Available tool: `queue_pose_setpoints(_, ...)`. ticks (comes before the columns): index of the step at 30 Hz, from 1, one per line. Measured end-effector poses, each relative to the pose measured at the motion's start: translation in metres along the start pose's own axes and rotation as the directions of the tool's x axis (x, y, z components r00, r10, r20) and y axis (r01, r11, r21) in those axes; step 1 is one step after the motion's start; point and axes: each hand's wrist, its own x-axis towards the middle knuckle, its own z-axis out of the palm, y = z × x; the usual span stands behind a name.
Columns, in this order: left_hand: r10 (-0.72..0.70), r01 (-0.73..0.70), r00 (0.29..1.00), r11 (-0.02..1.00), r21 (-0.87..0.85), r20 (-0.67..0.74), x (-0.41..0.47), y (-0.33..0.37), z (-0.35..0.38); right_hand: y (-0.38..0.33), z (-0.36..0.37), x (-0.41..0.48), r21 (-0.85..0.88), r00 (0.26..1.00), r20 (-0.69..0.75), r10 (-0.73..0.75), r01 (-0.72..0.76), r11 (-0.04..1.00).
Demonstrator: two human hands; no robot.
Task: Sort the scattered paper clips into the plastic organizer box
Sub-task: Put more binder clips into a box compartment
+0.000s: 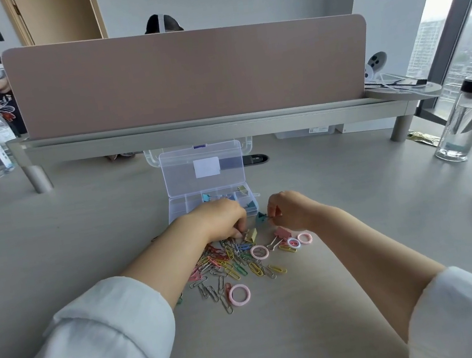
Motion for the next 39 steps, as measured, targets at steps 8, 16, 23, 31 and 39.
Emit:
queue_pose_setpoints(8, -0.015, 0.021, 0.999, 0.992, -0.121, 0.046, -0.002, 0.001, 0.0, 0.001, -0.006, 0.0, 0.159, 0.991, -0.132, -0.04, 0.061, 0.985)
queue_pose_setpoints(16, 0.024, -0.026, 0.999, 0.995, 0.093, 0.021, -0.005, 0.005, 0.002, -0.003, -0.005, 0.003, 0.272, 0.961, -0.275, -0.031, 0.109, 0.956)
queue_pose_setpoints(23, -0.007, 0.004, 0.995, 0.999, -0.032, -0.095, -0.006, -0.001, 0.005, -0.001, 0.002, 0.018, 0.325, 0.913, -0.406, 0.039, 0.104, 0.94)
queue_pose_setpoints(31, -0.317, 0.163, 0.906, 0.872, -0.461, -0.279, 0.012, -0.048, -0.013, -0.002, 0.002, 0.044, 0.349, 0.892, -0.447, 0.073, 0.099, 0.932)
queue_pose_setpoints(39, -0.247, 0.266, 0.938, 0.963, 0.048, -0.244, 0.043, -0.069, -0.007, -0.007, 0.002, 0.071, 0.35, 0.907, -0.421, 0.017, 0.146, 0.925)
